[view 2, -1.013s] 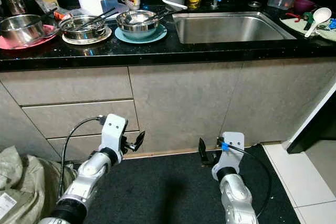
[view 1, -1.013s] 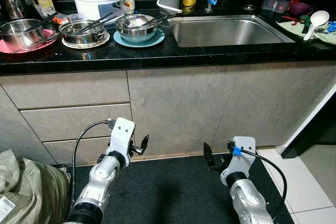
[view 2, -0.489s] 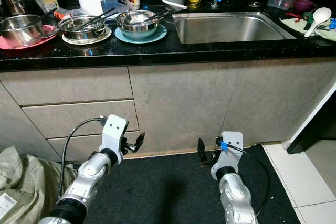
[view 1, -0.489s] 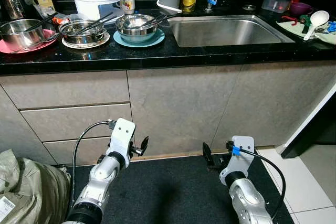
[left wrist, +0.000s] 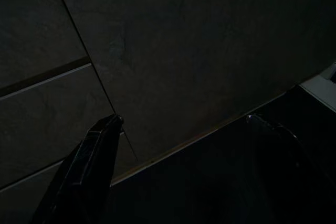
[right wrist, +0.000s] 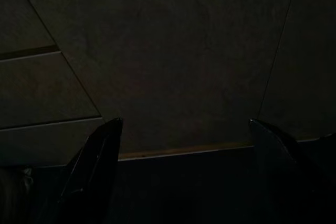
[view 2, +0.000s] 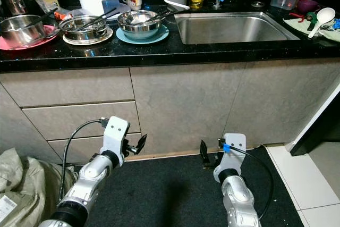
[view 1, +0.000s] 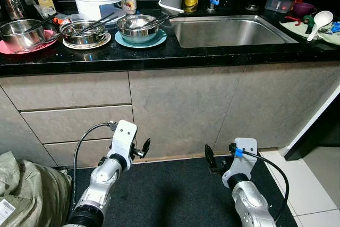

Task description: Kitchen organization

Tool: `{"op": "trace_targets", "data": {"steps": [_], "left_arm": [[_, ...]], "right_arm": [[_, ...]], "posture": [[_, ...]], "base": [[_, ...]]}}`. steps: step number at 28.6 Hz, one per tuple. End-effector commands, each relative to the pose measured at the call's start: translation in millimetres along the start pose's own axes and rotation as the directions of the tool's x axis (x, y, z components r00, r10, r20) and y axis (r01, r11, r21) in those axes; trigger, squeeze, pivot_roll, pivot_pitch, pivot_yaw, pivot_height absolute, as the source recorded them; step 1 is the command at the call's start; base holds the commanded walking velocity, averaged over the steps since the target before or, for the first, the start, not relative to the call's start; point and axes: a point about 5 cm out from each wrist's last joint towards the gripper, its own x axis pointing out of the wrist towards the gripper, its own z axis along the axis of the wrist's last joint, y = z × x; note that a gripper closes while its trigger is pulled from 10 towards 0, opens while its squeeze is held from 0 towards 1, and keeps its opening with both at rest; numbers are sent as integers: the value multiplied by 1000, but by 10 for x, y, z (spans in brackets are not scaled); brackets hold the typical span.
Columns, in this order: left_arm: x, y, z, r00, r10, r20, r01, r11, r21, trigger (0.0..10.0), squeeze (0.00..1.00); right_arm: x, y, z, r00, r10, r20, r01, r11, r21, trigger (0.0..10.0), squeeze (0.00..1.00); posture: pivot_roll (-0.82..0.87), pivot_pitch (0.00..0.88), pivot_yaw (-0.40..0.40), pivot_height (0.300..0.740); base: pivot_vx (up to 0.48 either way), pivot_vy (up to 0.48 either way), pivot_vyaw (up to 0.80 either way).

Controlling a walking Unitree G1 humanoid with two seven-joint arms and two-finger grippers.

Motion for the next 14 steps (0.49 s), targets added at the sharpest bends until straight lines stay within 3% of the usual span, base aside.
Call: {"op": "trace_targets", "data": {"steps": [1, 14], "left_arm": [[-1, -31, -32, 1000, -13, -16, 13, 1000, -1, 10000, 0], [6, -19, -26, 1000, -12, -17, 12, 1000, -1, 10000, 0]], "right_arm": [[-12, -19, -30, 1000, -3, -21, 3, 1000, 1, 10000, 0], [0, -12, -25, 1000, -6, -18, 6, 1000, 2, 10000, 0]], "posture": [[-4, 0, -41, 740], [-2, 0, -38, 740]], "base": [[0, 0, 0], [0, 0, 0]]}}
